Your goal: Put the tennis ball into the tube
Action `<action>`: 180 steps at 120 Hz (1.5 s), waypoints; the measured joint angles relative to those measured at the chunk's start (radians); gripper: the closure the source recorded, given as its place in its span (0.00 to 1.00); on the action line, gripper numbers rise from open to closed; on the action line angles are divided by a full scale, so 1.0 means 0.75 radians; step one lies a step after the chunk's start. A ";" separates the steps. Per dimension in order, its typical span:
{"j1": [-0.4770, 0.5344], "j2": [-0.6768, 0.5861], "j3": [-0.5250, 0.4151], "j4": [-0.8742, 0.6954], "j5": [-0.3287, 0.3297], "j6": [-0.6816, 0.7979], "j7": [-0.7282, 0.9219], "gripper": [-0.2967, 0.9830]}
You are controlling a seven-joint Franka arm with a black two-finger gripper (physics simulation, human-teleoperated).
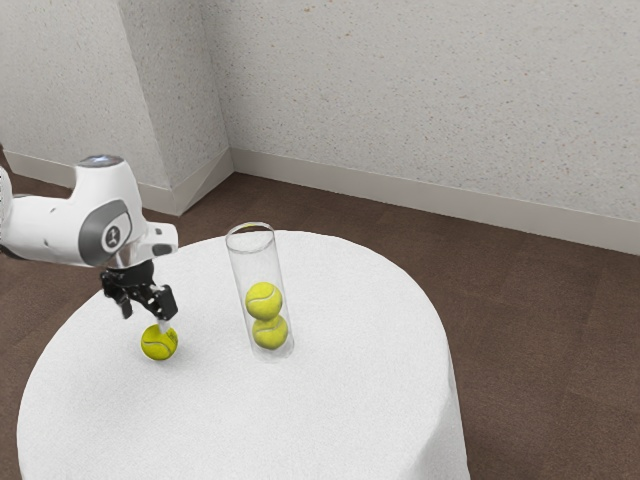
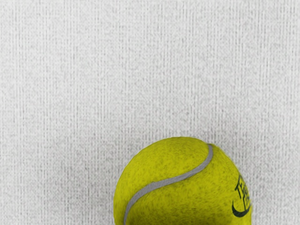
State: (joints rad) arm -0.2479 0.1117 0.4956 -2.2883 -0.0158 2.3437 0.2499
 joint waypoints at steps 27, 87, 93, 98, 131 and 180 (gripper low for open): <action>0.000 0.073 -0.009 -0.001 -0.027 0.046 0.000 0.23; 0.018 0.188 -0.062 0.001 -0.161 0.118 0.016 0.23; 0.030 0.198 -0.072 0.001 -0.174 0.123 0.018 0.23; 0.037 0.202 -0.078 0.001 -0.184 0.126 0.020 0.26; 0.042 0.200 -0.082 0.017 -0.187 0.136 0.030 0.44; 0.039 0.043 -0.078 0.098 -0.033 0.083 -0.004 0.50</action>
State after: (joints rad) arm -0.2186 0.1442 0.4370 -2.2145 -0.0406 2.4060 0.2466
